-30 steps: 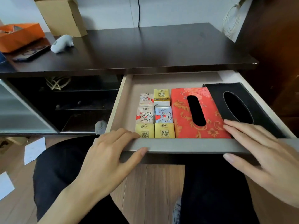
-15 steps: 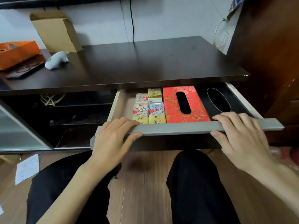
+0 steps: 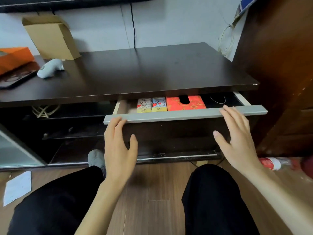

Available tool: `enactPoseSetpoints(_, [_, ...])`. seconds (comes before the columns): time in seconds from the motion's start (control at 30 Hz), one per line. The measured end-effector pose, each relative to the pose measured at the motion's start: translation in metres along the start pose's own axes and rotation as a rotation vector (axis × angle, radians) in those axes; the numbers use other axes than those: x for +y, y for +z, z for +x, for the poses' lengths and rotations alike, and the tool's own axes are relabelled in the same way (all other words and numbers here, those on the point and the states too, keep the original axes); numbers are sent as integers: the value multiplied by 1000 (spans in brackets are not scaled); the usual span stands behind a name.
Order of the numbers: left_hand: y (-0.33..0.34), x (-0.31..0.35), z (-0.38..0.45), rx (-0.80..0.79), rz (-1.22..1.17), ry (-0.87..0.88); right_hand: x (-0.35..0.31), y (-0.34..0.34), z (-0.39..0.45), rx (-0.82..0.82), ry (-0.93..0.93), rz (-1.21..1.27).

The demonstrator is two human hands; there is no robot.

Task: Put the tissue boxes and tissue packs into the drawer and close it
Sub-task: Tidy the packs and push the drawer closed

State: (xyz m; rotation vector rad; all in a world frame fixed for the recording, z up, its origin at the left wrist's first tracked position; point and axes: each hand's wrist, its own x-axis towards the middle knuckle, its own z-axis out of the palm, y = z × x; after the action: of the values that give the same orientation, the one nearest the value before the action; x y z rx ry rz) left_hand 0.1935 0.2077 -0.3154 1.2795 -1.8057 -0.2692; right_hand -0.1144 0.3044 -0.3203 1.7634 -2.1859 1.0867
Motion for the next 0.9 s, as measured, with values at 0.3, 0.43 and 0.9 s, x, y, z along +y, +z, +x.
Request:
enactPoseSetpoints(0.3, [23,-16,-9,-59,34,-91,6,30,-19,82,347,101])
enactPoseSetpoints(0.43, [42,-27,4,-78,95,-58,3,47,1,81,350,61])
enactPoseSetpoints(0.9, [51,-43,79,-382,165,-85,25,68,73,-76,373,77])
